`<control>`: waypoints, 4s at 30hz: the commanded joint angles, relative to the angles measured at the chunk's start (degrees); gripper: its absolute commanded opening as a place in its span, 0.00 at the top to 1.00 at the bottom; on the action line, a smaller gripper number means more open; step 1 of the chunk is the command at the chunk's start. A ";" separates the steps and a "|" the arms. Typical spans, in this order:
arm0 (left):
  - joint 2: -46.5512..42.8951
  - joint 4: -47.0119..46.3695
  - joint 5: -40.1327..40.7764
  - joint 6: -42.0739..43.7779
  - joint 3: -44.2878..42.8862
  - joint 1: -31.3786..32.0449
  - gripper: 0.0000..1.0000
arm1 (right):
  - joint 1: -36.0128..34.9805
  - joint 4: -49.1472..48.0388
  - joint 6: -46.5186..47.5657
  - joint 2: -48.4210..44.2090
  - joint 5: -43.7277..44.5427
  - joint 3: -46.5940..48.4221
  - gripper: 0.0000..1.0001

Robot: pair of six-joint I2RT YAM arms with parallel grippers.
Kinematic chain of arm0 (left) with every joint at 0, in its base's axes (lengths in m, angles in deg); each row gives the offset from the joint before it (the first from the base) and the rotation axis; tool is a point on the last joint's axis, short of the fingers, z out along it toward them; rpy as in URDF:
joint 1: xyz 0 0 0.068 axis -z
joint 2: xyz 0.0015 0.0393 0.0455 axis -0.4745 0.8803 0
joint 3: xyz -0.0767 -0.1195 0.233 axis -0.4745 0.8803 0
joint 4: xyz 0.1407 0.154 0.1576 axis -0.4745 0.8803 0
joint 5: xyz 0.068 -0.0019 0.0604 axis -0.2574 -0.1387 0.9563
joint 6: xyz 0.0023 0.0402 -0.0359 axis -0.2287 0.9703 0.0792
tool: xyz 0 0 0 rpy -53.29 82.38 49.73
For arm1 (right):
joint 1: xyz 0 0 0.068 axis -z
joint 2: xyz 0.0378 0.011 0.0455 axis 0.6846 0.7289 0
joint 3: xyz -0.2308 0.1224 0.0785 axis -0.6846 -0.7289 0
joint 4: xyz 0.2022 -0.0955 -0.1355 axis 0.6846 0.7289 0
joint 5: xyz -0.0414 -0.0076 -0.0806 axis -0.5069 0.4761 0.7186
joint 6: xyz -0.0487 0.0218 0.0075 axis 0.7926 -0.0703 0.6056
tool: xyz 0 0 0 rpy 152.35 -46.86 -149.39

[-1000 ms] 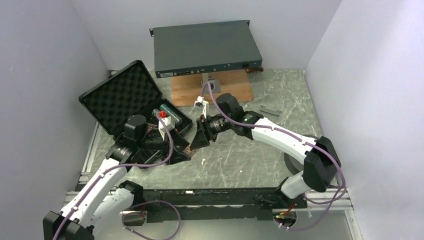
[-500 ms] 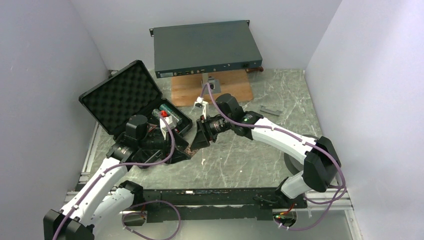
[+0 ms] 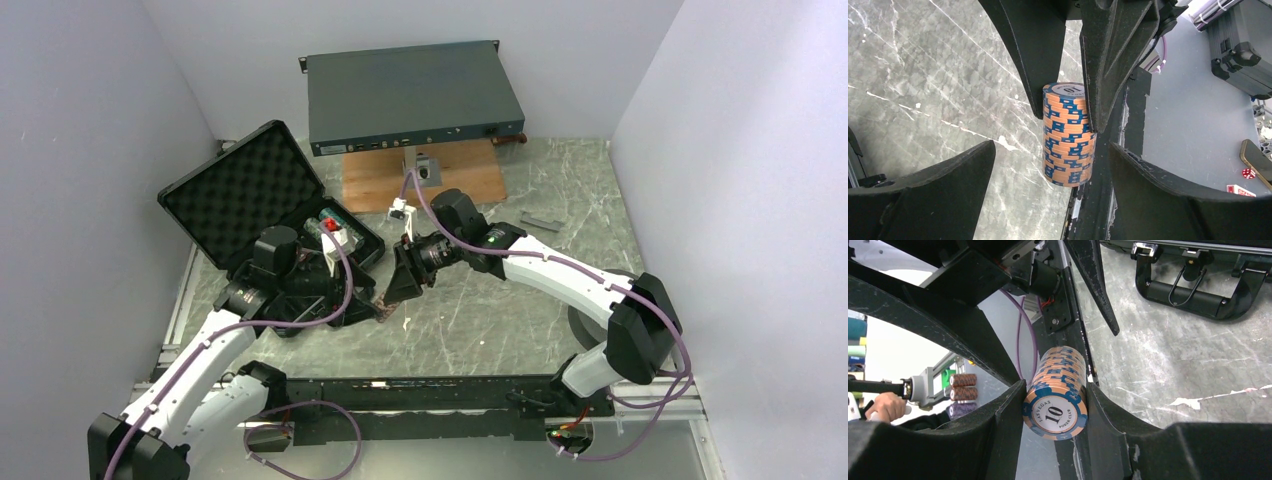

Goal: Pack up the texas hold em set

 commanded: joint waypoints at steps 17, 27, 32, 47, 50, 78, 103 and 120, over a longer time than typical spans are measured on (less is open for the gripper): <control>0.01 0.16 -6.86 0.38 -3.38 0.13 0.09 | -1.39 2.09 9.97 -4.09 -10.67 7.14 1.00; -0.01 -0.14 -8.01 -0.27 -3.34 0.02 0.07 | -1.84 -1.97 8.43 -2.96 -11.63 4.97 1.00; -0.06 -0.27 -8.70 -0.32 -3.24 0.04 0.02 | -1.84 -1.65 8.67 -1.78 -12.18 5.51 1.00; 1.74 -0.28 -12.51 -2.34 -3.96 0.04 0.11 | -1.84 -2.54 8.22 -0.87 -12.14 5.73 1.00; 1.97 -0.11 -12.72 -2.14 -4.03 0.04 0.25 | -1.84 -3.05 7.78 -0.50 -12.24 5.95 1.00; 4.01 -0.40 -12.46 -3.47 -4.03 0.13 0.45 | -1.84 -4.39 7.38 -0.32 -10.12 5.62 1.00; 3.16 5.17 -0.55 1.24 -6.27 0.04 1.00 | -1.46 0.27 3.52 -0.25 19.29 5.71 0.26; 5.43 10.26 29.38 -3.32 -8.89 -0.35 1.00 | -0.61 1.37 0.79 -8.89 66.01 0.49 0.10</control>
